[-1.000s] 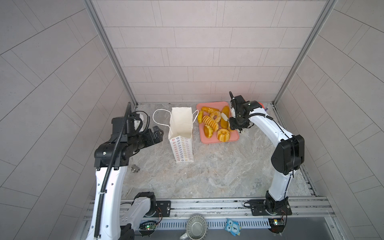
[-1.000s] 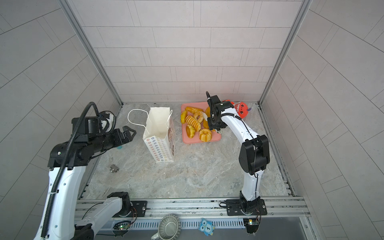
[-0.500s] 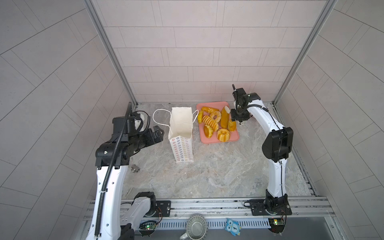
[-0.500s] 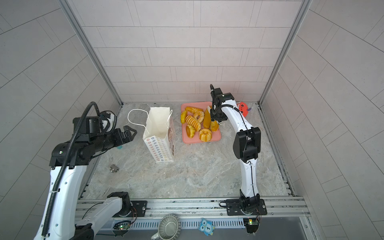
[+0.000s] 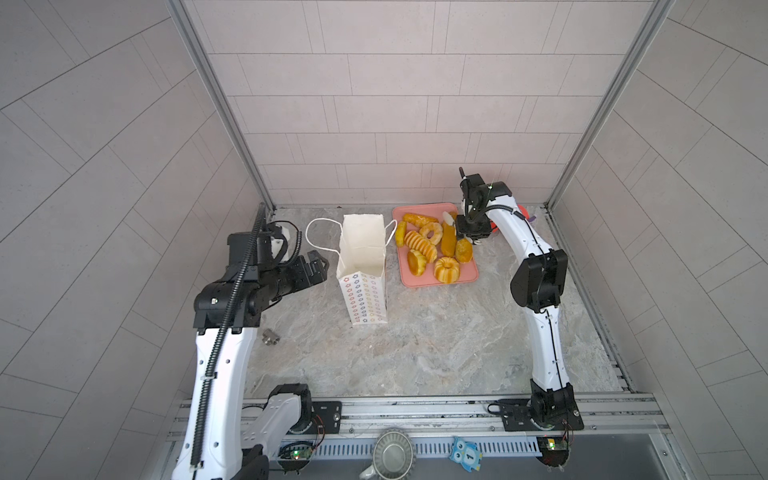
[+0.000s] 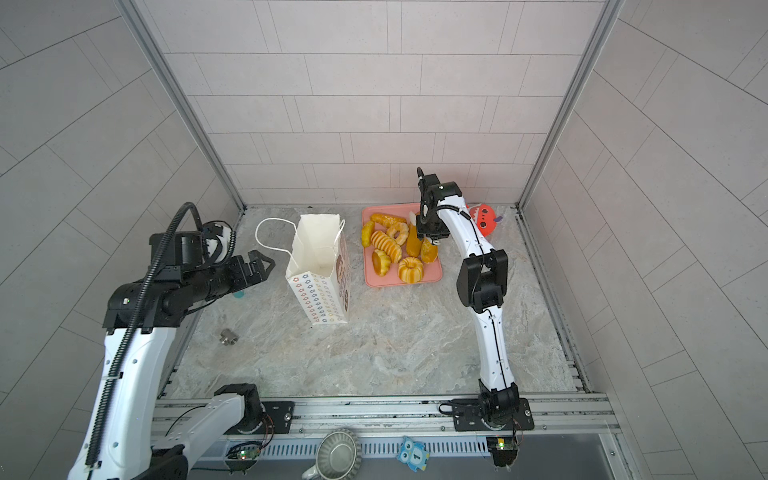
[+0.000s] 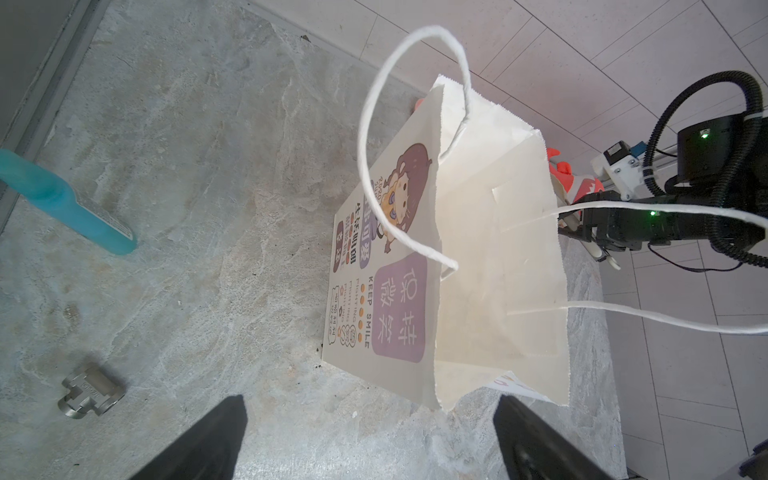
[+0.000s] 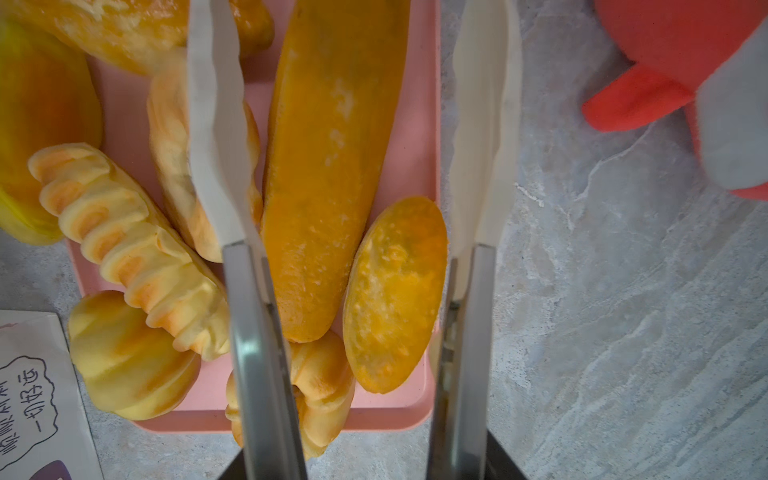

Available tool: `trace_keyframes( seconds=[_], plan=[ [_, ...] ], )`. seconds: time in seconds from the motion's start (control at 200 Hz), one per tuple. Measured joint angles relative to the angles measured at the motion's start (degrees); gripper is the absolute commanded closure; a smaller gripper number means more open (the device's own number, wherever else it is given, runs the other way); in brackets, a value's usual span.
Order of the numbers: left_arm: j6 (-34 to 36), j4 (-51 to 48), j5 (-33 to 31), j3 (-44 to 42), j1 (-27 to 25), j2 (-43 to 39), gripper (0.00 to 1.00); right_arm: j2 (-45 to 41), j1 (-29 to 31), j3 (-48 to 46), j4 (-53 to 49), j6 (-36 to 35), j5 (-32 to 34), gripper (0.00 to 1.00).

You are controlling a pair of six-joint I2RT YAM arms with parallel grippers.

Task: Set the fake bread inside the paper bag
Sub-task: 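Lift the tongs with the right gripper and move them over the bread tray, then lower the tongs with the right gripper and pinch the long yellow loaf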

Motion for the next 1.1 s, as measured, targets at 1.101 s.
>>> trace_keyframes(
  seconds=[1.101],
  plan=[
    [0.0,0.0,-0.1,-0.3,0.0,-0.5,0.0,8.2,-1.6,4.2,4.6,1.7,-3.5,0.47]
  ],
)
